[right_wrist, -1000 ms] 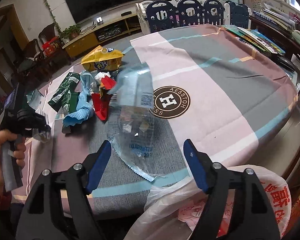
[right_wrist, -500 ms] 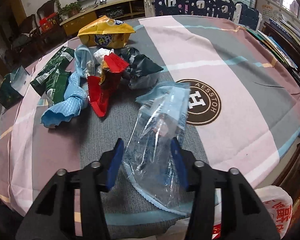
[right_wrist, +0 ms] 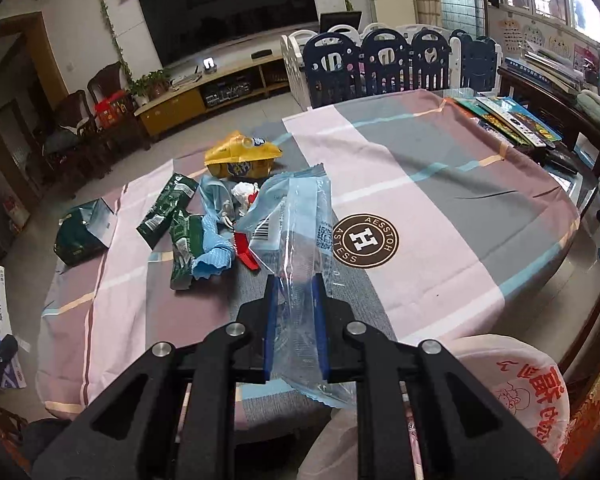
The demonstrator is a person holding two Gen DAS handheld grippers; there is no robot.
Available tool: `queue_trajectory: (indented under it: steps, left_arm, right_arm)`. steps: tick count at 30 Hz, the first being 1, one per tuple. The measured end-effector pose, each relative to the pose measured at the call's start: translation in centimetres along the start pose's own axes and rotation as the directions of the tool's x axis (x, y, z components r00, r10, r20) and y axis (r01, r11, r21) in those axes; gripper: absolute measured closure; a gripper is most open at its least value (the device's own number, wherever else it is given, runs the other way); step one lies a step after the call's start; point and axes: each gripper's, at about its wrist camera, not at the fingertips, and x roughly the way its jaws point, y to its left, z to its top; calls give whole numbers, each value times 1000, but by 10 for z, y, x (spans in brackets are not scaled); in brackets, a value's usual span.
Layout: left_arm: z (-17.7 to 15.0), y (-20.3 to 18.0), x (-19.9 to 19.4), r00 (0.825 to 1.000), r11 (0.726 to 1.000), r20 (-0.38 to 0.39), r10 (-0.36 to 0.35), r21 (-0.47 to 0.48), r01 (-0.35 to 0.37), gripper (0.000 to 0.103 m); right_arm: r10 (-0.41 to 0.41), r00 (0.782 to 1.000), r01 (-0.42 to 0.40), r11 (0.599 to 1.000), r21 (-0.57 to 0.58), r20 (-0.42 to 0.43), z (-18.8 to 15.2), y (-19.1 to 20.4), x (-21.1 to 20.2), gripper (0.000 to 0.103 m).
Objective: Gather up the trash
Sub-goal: 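Carry the clear bag and ointment box over the white bin with both tools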
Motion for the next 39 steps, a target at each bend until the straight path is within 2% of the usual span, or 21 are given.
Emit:
queue_trajectory:
  steps: [6, 11, 21, 39]
  left_arm:
    - [-1, 4, -14, 1000, 1000, 26, 0, -7, 1, 79]
    - [-4, 6, -20, 999, 1000, 39, 3, -7, -3, 79]
    - [-7, 7, -22, 999, 1000, 34, 13, -4, -13, 79]
    - [-12, 4, -20, 1000, 1000, 16, 8, 11, -8, 79]
  right_arm:
    - [47, 998, -48, 999, 15, 49, -3, 1, -36, 85]
    - [77, 995, -78, 997, 6, 55, -8, 6, -50, 85]
    - [117, 993, -117, 993, -27, 16, -23, 20, -47, 85]
    - [131, 991, -131, 991, -16, -9, -32, 19, -41, 85]
